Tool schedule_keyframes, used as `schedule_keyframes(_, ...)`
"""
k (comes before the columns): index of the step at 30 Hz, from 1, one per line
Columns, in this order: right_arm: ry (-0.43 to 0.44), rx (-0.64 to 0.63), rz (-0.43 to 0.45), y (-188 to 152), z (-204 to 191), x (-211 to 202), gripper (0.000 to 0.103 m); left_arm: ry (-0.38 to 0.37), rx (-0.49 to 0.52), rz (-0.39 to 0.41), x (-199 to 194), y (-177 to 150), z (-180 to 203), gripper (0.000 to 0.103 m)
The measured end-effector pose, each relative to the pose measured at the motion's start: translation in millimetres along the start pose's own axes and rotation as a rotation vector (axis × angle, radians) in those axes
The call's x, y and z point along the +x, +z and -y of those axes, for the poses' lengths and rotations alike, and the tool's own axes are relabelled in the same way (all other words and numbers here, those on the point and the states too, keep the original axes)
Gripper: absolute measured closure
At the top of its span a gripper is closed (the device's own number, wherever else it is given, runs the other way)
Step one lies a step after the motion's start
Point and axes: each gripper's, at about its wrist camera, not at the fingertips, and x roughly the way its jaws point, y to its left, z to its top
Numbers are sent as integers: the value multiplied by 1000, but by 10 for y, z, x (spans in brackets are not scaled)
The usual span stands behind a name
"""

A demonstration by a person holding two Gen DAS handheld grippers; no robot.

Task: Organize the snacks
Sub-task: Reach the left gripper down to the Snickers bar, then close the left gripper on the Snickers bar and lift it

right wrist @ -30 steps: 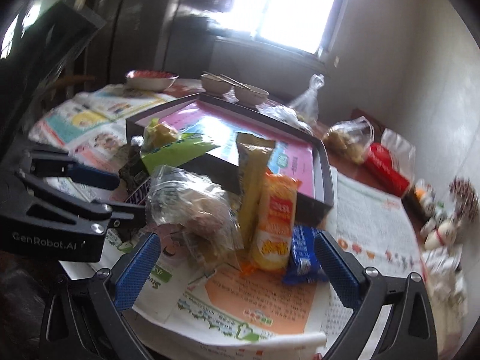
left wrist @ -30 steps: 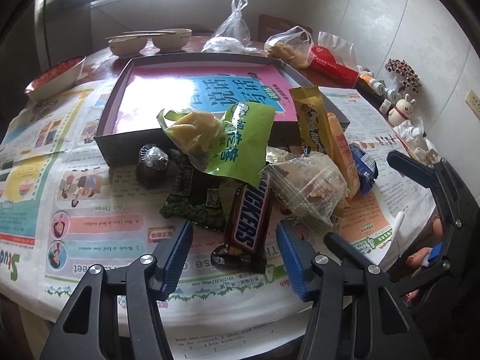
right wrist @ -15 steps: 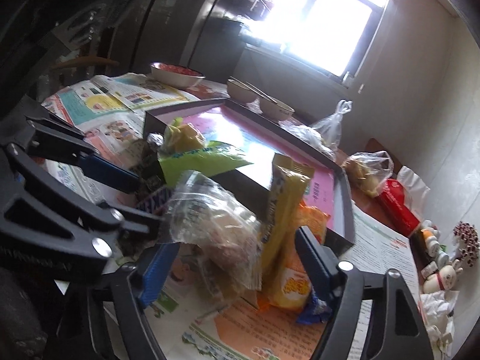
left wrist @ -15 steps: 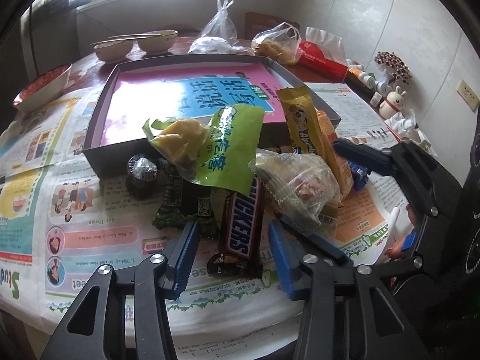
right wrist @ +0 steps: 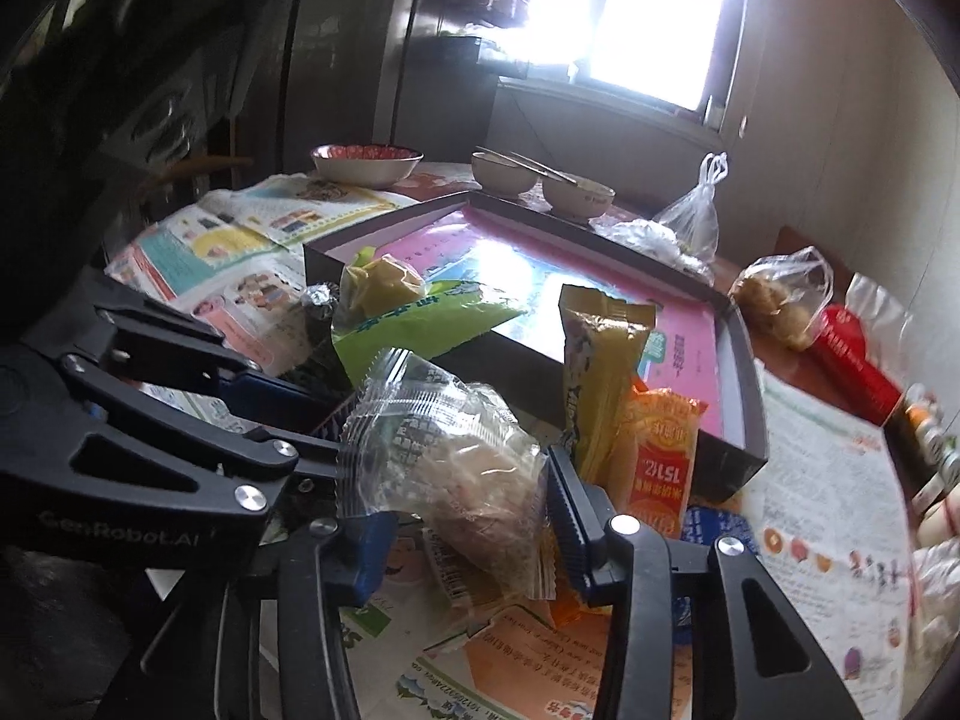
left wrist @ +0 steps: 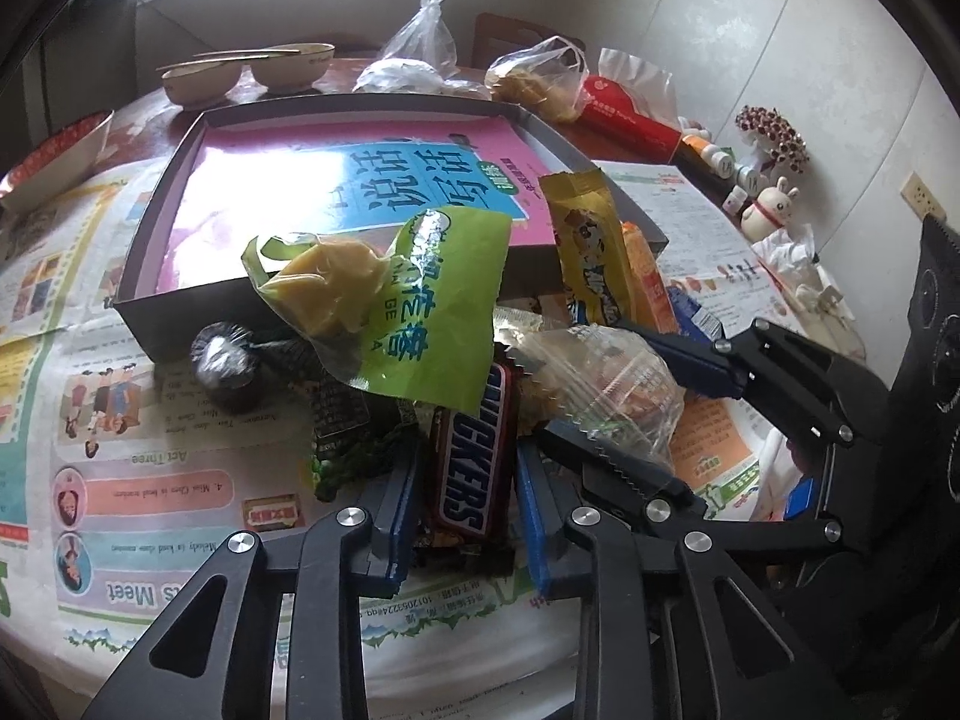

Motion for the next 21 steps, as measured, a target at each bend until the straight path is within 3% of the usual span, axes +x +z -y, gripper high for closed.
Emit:
schedule_keyframes(11, 112, 150, 12, -51, 268, -108, 58, -46, -45, 6, -84, -42, -107, 73)
schedule_keyframes(21, 130, 258, 42, -16, 474, -234, 58, -77, -64, 9, -279, -179, -164, 74)
